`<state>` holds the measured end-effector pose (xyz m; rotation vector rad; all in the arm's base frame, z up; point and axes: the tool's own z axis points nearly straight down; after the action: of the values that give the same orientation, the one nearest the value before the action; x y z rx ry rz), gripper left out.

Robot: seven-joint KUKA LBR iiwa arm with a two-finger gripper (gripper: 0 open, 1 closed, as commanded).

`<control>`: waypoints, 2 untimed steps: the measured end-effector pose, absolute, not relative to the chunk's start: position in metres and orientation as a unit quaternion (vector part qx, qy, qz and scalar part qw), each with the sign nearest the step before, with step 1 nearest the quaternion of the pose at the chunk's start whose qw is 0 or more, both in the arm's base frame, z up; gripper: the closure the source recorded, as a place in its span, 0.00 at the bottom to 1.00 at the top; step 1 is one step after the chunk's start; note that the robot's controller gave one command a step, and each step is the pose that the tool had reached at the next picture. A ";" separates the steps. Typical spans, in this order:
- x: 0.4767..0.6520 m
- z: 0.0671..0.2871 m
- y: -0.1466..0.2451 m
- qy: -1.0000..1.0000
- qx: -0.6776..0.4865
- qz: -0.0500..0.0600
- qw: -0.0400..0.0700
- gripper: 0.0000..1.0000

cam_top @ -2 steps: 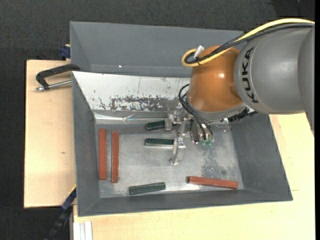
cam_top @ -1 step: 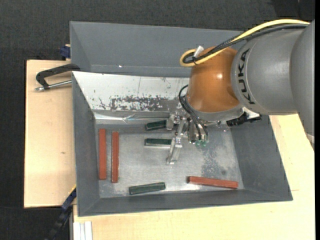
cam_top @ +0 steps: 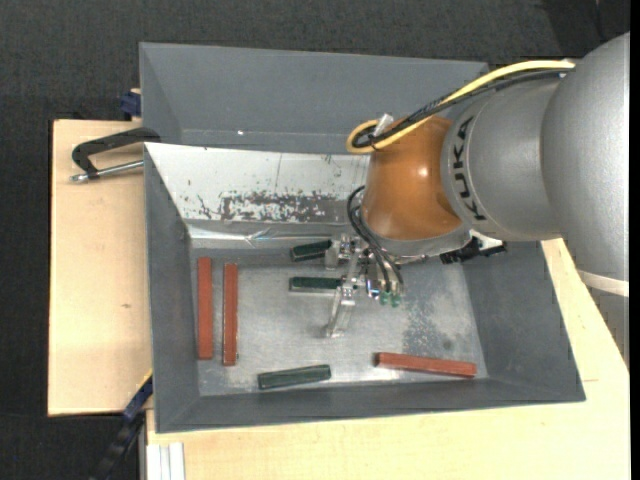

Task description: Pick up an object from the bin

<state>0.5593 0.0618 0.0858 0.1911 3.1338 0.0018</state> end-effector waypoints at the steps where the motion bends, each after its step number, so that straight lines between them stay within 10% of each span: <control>1: 0.559 0.071 0.066 0.996 0.089 0.001 0.000 1.00; 2: 0.559 0.071 0.066 0.996 0.089 0.001 0.000 1.00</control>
Offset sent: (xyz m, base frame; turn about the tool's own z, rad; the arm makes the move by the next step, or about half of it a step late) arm 0.0000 0.0000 0.0000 0.0000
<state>0.5591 0.0664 0.0707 0.2810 3.1290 0.0024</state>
